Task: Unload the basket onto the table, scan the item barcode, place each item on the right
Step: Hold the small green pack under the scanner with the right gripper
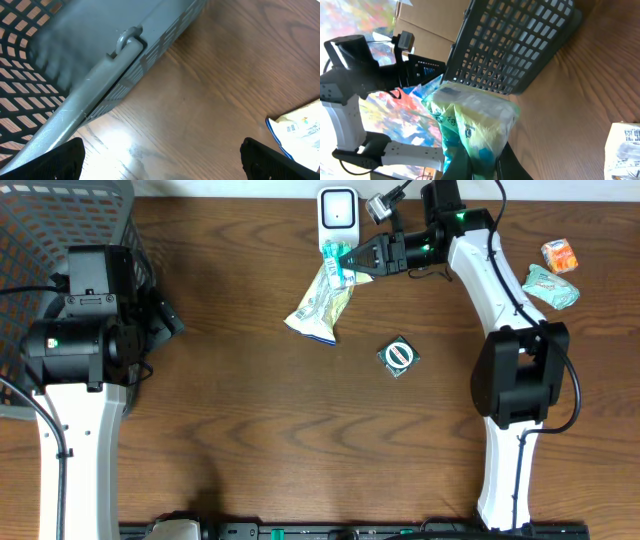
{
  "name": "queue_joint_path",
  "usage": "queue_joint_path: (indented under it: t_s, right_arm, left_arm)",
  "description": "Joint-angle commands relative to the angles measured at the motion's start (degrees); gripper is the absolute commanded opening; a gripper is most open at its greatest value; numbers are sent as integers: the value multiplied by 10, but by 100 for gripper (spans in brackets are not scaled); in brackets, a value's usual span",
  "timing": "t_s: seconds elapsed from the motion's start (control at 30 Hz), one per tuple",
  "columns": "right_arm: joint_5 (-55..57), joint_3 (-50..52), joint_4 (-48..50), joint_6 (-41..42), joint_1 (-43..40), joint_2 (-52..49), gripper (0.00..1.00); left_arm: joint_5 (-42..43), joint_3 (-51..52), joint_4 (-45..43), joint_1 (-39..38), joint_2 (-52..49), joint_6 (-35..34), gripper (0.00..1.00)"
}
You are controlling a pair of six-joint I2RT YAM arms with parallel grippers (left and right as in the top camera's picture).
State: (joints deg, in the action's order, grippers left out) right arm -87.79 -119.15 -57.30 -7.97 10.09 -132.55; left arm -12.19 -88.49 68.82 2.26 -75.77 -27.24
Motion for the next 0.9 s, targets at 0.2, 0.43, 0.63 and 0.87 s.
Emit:
queue_joint_path:
  t_s: [0.2, 0.43, 0.63, 0.87]
  right_arm:
    - [-6, -10, 5, -20, 25, 18, 1]
    - [-2, -10, 12, -20, 30, 18, 1]
    - [4, -9, 12, -19, 31, 18, 1]
    - [8, -9, 12, -19, 31, 18, 1]
  left_arm:
    - [-7, 2, 2, 5, -2, -9, 98]
    - [-7, 2, 2, 5, -2, -9, 98]
    - [-7, 2, 2, 5, -2, -9, 98]
    - [-7, 2, 2, 5, -2, -9, 98]
